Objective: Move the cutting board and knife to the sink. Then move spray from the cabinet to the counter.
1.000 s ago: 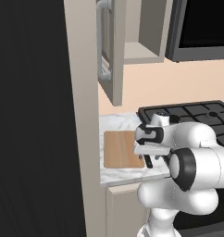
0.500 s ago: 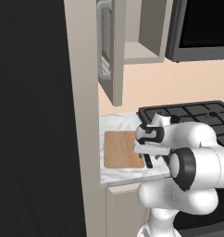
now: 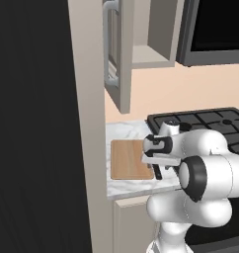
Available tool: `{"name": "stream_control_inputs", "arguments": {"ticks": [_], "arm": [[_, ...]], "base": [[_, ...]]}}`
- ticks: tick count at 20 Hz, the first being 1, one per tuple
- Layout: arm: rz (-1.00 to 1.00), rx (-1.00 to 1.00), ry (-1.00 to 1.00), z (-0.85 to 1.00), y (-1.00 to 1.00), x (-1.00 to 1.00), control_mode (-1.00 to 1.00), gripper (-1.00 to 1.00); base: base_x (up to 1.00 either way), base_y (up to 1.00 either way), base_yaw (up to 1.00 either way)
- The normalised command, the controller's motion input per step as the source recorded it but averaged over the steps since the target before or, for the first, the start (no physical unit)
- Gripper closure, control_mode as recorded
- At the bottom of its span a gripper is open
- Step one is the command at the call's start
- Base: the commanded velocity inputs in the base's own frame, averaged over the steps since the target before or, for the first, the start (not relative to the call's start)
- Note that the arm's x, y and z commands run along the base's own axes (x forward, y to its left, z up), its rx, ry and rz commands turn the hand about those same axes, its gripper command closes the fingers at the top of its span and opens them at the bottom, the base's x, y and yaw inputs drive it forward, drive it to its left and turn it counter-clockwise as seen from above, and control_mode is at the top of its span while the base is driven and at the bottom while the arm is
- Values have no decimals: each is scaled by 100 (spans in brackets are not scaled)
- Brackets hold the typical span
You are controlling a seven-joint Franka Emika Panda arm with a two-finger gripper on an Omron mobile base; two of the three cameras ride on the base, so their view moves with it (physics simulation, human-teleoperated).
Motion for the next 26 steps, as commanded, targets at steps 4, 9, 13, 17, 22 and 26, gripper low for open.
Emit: {"name": "stream_control_inputs", "arguments": {"ticks": [4, 9, 13, 17, 22, 26], "arm": [[0, 0, -5, -53, 24, -9, -100, -100], [0, 0, -5, -66, 28, -20, -100, 100], [0, 0, -3, -62, 36, -23, -100, 100], [0, 1, -1, -44, 21, -13, -100, 100], [0, 2, 0, -7, 2, -15, -100, 100], [0, 1, 0, 0, 0, -23, -100, 100]], "base": [[0, 0, 0], [0, 0, 0], [0, 0, 0], [0, 0, 0], [0, 0, 0], [0, 0, 0]]}}
